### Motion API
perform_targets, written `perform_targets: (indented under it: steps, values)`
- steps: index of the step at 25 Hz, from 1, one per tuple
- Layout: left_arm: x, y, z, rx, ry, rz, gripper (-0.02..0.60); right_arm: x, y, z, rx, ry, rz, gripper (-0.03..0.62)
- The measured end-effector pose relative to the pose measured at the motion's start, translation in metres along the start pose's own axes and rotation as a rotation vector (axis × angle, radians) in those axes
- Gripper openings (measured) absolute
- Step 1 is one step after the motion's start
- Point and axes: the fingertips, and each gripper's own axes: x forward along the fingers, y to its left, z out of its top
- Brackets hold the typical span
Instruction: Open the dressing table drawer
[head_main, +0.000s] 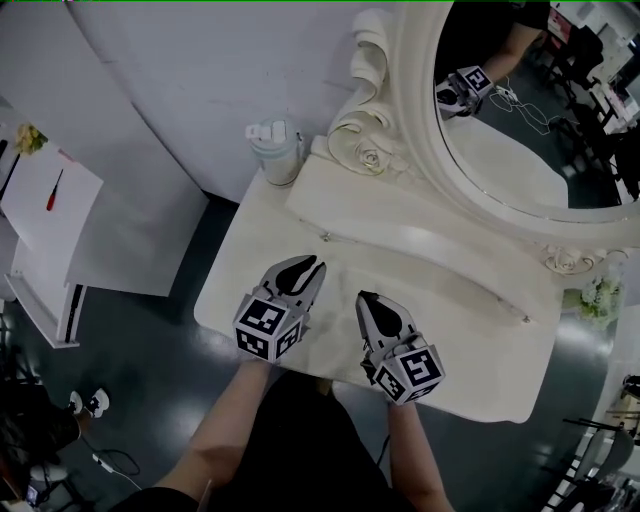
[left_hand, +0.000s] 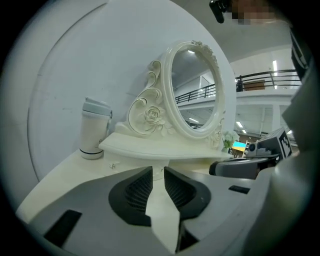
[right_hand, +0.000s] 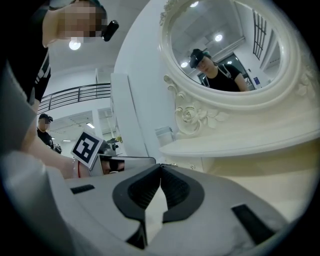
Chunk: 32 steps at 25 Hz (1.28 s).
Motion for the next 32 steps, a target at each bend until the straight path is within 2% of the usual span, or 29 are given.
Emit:
perform_targets:
  steps: [6, 8, 14, 17, 23, 27, 32]
  values:
    - [0.025, 0.02, -0.008, -0.018, 0.049, 0.032, 0.077, 0.015, -0.012, -0.006, 0.019, 0.013, -0.012, 0.006]
    - [0.033, 0.025, -0.01, -0.026, 0.063, 0.043, 0.115, 0.019, -0.015, -0.008, 0.025, 0.018, -0.018, 0.006]
    - [0.049, 0.04, -0.018, -0.031, 0.112, 0.086, 0.117, 0.027, -0.021, -0.013, 0.039, 0.026, -0.026, 0.006]
    - [0.057, 0.041, -0.021, -0.027, 0.14, 0.086, 0.14, 0.029, -0.024, -0.015, 0.044, 0.028, -0.032, 0.006]
    - [0.07, 0.043, -0.029, -0.034, 0.181, 0.103, 0.136, 0.028, -0.03, -0.021, 0.058, 0.036, -0.052, 0.006]
    - [0.073, 0.043, -0.029, -0.043, 0.178, 0.106, 0.106, 0.025, -0.033, -0.024, 0.064, 0.041, -0.067, 0.006]
    - [0.073, 0.043, -0.029, -0.052, 0.178, 0.102, 0.103, 0.023, -0.033, -0.025, 0.063, 0.037, -0.074, 0.006]
